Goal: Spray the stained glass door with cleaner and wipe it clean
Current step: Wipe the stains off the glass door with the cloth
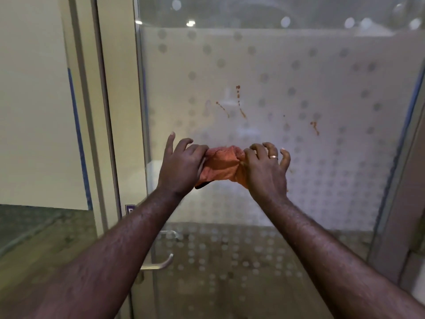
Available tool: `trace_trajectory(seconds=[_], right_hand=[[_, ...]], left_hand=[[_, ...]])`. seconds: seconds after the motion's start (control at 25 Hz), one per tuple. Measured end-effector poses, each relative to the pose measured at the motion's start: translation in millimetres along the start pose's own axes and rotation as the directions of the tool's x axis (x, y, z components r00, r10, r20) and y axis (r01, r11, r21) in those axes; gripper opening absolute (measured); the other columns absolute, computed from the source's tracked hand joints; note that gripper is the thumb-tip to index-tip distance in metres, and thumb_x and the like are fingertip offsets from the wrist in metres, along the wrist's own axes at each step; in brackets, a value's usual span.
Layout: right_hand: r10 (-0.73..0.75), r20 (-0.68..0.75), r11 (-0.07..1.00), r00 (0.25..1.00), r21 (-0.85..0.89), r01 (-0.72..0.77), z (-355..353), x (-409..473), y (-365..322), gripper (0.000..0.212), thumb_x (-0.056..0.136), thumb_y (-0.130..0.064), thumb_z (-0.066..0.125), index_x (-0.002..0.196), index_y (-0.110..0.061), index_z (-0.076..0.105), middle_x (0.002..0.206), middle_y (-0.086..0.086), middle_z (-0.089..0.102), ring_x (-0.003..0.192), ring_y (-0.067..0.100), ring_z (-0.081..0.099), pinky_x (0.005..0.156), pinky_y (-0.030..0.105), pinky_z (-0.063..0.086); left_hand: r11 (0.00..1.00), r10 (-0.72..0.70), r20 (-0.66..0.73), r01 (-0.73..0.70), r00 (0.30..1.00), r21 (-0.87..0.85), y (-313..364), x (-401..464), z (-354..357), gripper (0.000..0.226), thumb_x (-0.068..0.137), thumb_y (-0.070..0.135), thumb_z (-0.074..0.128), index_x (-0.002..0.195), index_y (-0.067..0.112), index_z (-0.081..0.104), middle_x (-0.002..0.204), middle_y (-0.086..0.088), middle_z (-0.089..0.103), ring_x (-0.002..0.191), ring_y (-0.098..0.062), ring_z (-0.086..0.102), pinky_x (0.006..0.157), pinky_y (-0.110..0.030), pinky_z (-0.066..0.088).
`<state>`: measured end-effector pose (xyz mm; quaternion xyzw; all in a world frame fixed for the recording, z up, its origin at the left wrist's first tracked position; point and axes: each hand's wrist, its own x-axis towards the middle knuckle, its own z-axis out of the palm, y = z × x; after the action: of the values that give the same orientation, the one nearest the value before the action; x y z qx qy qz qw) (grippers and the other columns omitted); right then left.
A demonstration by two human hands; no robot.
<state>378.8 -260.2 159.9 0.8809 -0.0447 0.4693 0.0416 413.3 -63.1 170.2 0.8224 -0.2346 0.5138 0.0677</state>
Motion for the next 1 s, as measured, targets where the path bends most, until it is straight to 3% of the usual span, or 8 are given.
trace_trajectory(seconds=[0.16, 0.32, 0.4, 0.48, 0.6, 0.72, 0.88, 1.0], right_hand=[[0.031, -0.146, 0.999, 0.989, -0.004, -0.032, 15, 8, 5, 0.032, 0.081, -0.014, 0.069, 0.111, -0.019, 0.06, 0.128, 0.006, 0.054, 0.125, 0.029, 0.038, 0.095, 0.046, 0.022], [0.061, -0.301, 0.996, 0.952, 0.077, -0.04, 37, 10, 5, 0.044, 0.08, -0.014, 0.071, 0.121, -0.018, 0.054, 0.125, 0.009, 0.054, 0.117, 0.028, 0.037, 0.088, 0.045, 0.029], [-0.056, -0.43, 0.987, 0.901, 0.114, 0.116, 48, 12, 2, 0.051, 0.082, -0.009, 0.063, 0.13, -0.019, 0.048, 0.129, 0.009, 0.053, 0.117, 0.028, 0.039, 0.091, 0.047, 0.035], [-0.303, -0.495, 0.917, 0.815, 0.083, 0.391, 58, 16, 0, 0.048, 0.087, -0.003, 0.049, 0.133, -0.018, 0.05, 0.135, 0.011, 0.054, 0.123, 0.03, 0.044, 0.097, 0.047, 0.04], [-0.492, -0.441, 0.825, 0.751, 0.04, 0.563, 72, 24, -1, 0.045, 0.091, -0.001, 0.036, 0.129, -0.011, 0.058, 0.142, 0.011, 0.051, 0.134, 0.031, 0.043, 0.108, 0.045, 0.035], [-0.493, -0.368, 0.842, 0.788, 0.023, 0.538, 84, 20, -2, 0.05, 0.088, -0.012, 0.043, 0.138, -0.01, 0.049, 0.153, 0.01, 0.037, 0.143, 0.029, 0.028, 0.116, 0.046, 0.024], [-0.48, -0.327, 0.869, 0.814, -0.052, 0.492, 94, 19, -3, 0.064, 0.095, -0.05, 0.041, 0.15, -0.02, 0.028, 0.159, 0.007, 0.024, 0.147, 0.028, 0.017, 0.117, 0.049, 0.018], [-0.433, -0.391, 0.897, 0.812, -0.098, 0.431, 100, 22, -6, 0.057, 0.099, -0.045, 0.043, 0.151, -0.027, 0.027, 0.158, 0.003, 0.025, 0.146, 0.028, 0.02, 0.116, 0.051, 0.019]], left_hand=[[1.0, 0.007, -0.075, -0.007, 0.997, -0.004, 1, 13, 15, 0.034, 0.095, 0.035, 0.043, 0.107, 0.017, 0.069, 0.099, -0.002, 0.076, 0.113, -0.028, 0.062, 0.115, -0.056, 0.024], [1.0, 0.005, -0.078, -0.005, 0.997, 0.004, 3, 21, 26, 0.025, 0.093, 0.03, 0.052, 0.108, 0.019, 0.068, 0.1, 0.001, 0.075, 0.113, -0.026, 0.061, 0.114, -0.054, 0.022], [1.0, 0.007, -0.086, -0.004, 0.996, 0.03, 1, 28, 31, 0.023, 0.092, 0.031, 0.055, 0.108, 0.02, 0.068, 0.1, 0.002, 0.075, 0.112, -0.025, 0.061, 0.113, -0.053, 0.022], [0.999, -0.004, -0.102, 0.009, 0.995, 0.049, -2, 33, 37, 0.024, 0.093, 0.033, 0.054, 0.108, 0.021, 0.068, 0.101, 0.003, 0.075, 0.112, -0.025, 0.061, 0.112, -0.052, 0.022], [0.998, -0.005, -0.105, 0.011, 0.994, 0.057, -5, 33, 44, 0.027, 0.093, 0.034, 0.05, 0.111, 0.022, 0.067, 0.104, 0.004, 0.074, 0.111, -0.024, 0.061, 0.11, -0.051, 0.025], [1.0, 0.024, -0.149, -0.024, 0.989, 0.0, -12, 32, 49, 0.027, 0.096, 0.033, 0.051, 0.117, 0.022, 0.064, 0.114, 0.004, 0.071, 0.116, -0.021, 0.055, 0.106, -0.047, 0.027], [0.983, -0.06, -0.216, 0.02, 0.975, -0.185, -36, 38, 49, 0.047, 0.097, 0.038, 0.04, 0.135, 0.015, 0.056, 0.142, -0.005, 0.056, 0.134, -0.025, 0.046, 0.108, -0.048, 0.031], [0.981, -0.083, -0.243, 0.036, 0.967, -0.189, -57, 45, 55, 0.052, 0.099, 0.034, 0.038, 0.145, 0.01, 0.046, 0.155, -0.011, 0.041, 0.145, -0.029, 0.035, 0.113, -0.047, 0.029]])
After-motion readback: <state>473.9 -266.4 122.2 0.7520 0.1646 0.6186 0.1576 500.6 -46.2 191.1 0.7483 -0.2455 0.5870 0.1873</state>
